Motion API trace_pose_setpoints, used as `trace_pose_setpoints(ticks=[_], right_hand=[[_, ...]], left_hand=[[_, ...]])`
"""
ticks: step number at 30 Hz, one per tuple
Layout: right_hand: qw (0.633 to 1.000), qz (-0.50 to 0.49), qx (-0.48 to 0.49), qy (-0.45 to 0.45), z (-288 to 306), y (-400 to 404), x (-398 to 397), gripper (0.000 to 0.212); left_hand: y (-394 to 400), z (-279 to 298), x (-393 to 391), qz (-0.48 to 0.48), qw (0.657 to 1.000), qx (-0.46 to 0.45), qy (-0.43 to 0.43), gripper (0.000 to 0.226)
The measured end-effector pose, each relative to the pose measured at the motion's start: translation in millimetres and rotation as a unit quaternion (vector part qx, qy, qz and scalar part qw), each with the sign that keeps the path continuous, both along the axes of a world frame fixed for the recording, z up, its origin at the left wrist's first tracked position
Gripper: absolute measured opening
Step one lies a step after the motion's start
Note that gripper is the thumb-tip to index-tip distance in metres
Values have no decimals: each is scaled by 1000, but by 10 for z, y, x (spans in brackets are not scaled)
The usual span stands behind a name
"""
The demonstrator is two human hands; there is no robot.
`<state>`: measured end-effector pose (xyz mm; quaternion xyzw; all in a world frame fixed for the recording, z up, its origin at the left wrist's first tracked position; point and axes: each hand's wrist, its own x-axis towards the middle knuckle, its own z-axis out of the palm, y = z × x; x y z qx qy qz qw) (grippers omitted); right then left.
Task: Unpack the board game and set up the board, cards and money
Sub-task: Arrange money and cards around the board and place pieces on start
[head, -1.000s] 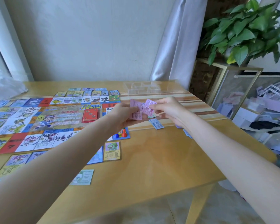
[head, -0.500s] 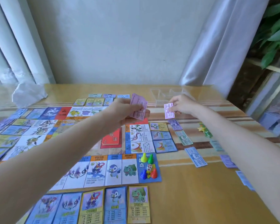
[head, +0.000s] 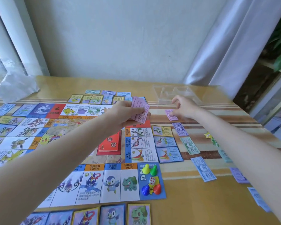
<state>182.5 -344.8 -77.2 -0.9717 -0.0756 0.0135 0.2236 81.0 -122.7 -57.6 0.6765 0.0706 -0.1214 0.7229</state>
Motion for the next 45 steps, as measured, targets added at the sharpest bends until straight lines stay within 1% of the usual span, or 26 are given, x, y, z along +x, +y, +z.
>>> trace_pose_setpoints(ticks=[2, 3, 5, 6, 8, 10, 13, 15, 17, 19, 20, 22, 24, 26, 29, 31, 32, 34, 36, 37, 38, 39, 40, 41, 43, 45], right_hand=[[997, -2, 62, -45, 113, 114, -82, 29], [993, 18, 115, -31, 191, 212, -139, 24], [972, 96, 205, 58, 344, 463, -293, 20], [962, 135, 221, 91, 399, 588, -354, 17], [949, 181, 234, 110, 478, 808, -405, 8], [938, 198, 261, 112, 536, 996, -369, 10], [926, 214, 279, 138, 579, 1230, -247, 13], [931, 178, 295, 122, 567, 1353, -88, 20], [931, 68, 348, 82, 481, 1432, 164, 28], [919, -61, 386, 46, 322, 1445, 457, 34], [921, -108, 373, 28, 228, 1437, 584, 34], [940, -161, 301, -5, 35, 1404, 782, 34], [952, -186, 240, -27, -89, 1388, 882, 35], [963, -183, 195, -36, -141, 1394, 947, 35], [984, -146, 88, -57, -176, 1411, 989, 29], [990, -126, 6, -68, -195, 1416, 962, 27], [989, -124, -20, -76, -195, 1419, 936, 29], [985, -123, -29, -121, -124, 1463, 852, 26], [981, -77, 18, -175, 25, 1587, 741, 16], [983, -33, 70, -166, 117, 1687, 657, 14], [984, 20, 139, -111, 213, 1812, 532, 16], [974, 83, 211, -20, 313, 1962, 356, 20], [952, 140, 262, 68, 379, 2114, 186, 24], [936, 188, 274, 119, 423, 2265, 39, 24], [926, 241, 267, 115, 454, 2548, -166, 20], [910, 251, 309, 115, 458, 2802, -273, 14]], left_hand=[[25, -17, 8, 6, 1000, -7, 6, 13], [47, -19, 15, 13, 1000, -11, 8, 11], [98, -6, 29, 22, 1000, -11, 8, 7], [129, 7, 33, 24, 1000, -11, 5, 6], [208, 48, 36, 28, 1000, -10, -2, 2], [336, 104, 33, 36, 999, -12, -8, 3], [584, 175, 72, 61, 997, -32, -23, 14], [761, 202, 119, 86, 994, -53, -33, 14], [927, 195, 170, 106, 991, -80, -35, 20], [1055, 151, 212, 114, 990, -77, -25, 26], [1097, 123, 226, 113, 991, -68, -19, 28], [1155, 63, 265, 111, 992, -60, -9, 29], [1189, 16, 316, 110, 992, -65, -3, 27], [1207, -14, 374, 106, 992, -65, 1, 25], [1205, -44, 439, 96, 993, -62, 4, 18], [1197, -58, 455, 95, 994, -57, 6, 17], [1193, -64, 460, 96, 994, -54, 7, 16], [1202, -71, 451, 97, 994, -56, 4, 17], [1231, -62, 424, 107, 992, -69, 4, 21], [1253, -52, 402, 118, 990, -79, 3, 23], [1281, -42, 377, 135, 987, -91, 2, 25], [1313, -21, 339, 153, 983, -105, -1, 24], [1353, -2, 294, 173, 978, -117, -7, 19], [1406, 19, 239, 194, 973, -123, -13, 13], [1563, 56, 112, 228, 964, -132, -26, 9], [1792, 70, -28, 244, 958, -146, -35, 7]])
